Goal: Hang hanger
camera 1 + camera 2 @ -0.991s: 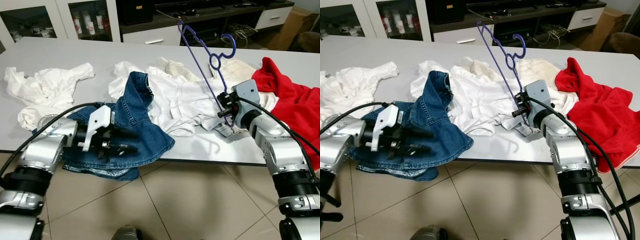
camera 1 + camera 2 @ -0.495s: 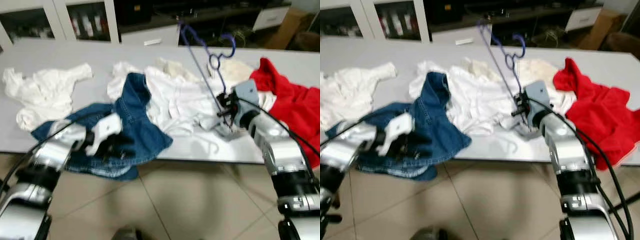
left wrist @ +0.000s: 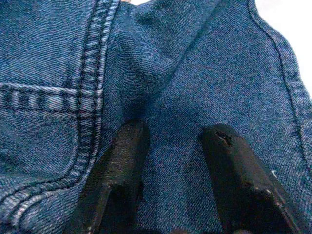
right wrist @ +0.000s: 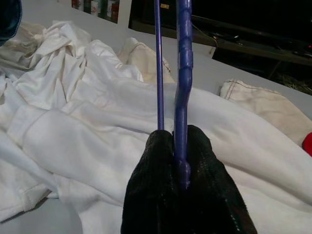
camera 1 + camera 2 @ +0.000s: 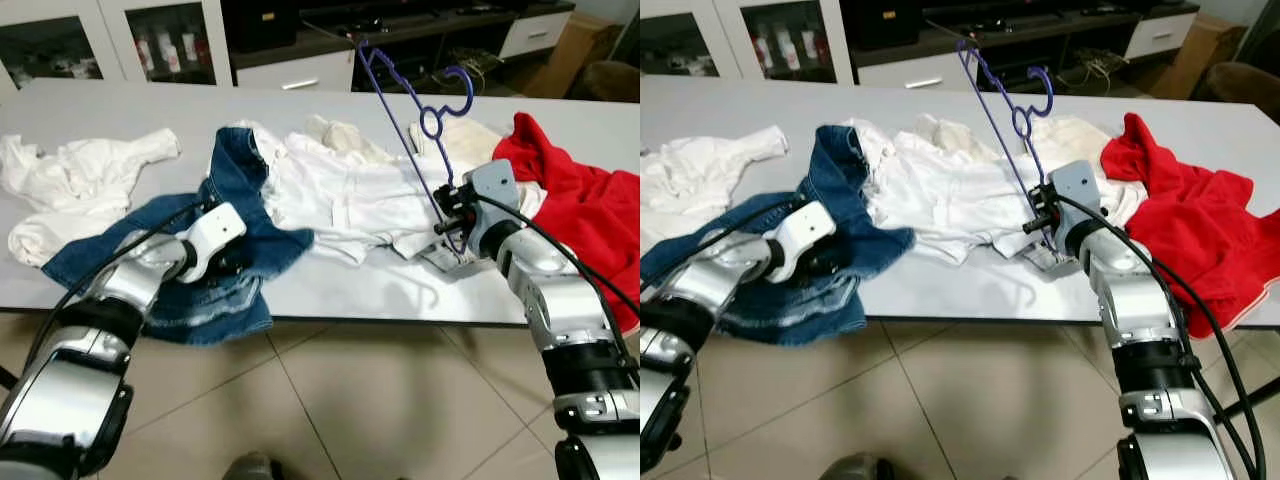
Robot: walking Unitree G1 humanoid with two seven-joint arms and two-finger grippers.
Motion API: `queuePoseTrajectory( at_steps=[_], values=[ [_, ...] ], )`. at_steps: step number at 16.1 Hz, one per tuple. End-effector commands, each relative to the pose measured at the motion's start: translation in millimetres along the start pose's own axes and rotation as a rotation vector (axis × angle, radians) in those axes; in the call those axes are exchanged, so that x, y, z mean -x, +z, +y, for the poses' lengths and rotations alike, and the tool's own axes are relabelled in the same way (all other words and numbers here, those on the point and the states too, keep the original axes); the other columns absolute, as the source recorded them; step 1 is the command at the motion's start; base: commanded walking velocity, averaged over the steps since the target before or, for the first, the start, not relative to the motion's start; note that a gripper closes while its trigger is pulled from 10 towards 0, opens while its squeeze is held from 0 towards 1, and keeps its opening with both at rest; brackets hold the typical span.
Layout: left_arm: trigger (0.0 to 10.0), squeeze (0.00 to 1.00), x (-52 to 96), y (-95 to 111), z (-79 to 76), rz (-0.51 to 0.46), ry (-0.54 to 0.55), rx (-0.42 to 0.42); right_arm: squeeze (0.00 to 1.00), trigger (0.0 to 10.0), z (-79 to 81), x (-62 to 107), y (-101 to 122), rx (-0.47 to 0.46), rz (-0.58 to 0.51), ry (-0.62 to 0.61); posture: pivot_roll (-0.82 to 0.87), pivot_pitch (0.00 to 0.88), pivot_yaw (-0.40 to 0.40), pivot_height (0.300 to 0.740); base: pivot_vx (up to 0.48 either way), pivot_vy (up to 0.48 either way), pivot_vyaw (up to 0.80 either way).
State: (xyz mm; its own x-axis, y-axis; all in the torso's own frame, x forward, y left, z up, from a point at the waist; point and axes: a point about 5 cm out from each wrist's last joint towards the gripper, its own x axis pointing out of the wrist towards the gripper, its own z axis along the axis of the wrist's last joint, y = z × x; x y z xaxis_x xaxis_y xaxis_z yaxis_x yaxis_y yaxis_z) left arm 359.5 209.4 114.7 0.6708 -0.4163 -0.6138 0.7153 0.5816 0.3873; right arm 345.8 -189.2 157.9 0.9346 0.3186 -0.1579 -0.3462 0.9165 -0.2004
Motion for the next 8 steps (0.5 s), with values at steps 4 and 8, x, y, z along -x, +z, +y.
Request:
queuePoseTrajectory(
  at_steps=[4,8],
  values=[
    [10.0,0.00,-3.2,29,22.5,-0.209,0.405,0.117,0.00,10.0,4.6,0.9,6,0.012,-0.057,-0.017,0.09,0.000,-0.007,0.740,0.000,0.000,0.00],
    [10.0,0.00,-8.7,65,4.6,-0.608,0.408,0.355,0.00,10.0,27.0,7.5,16,0.053,-0.198,-0.088,0.07,0.000,0.004,0.740,0.000,0.000,0.00]
  ],
)
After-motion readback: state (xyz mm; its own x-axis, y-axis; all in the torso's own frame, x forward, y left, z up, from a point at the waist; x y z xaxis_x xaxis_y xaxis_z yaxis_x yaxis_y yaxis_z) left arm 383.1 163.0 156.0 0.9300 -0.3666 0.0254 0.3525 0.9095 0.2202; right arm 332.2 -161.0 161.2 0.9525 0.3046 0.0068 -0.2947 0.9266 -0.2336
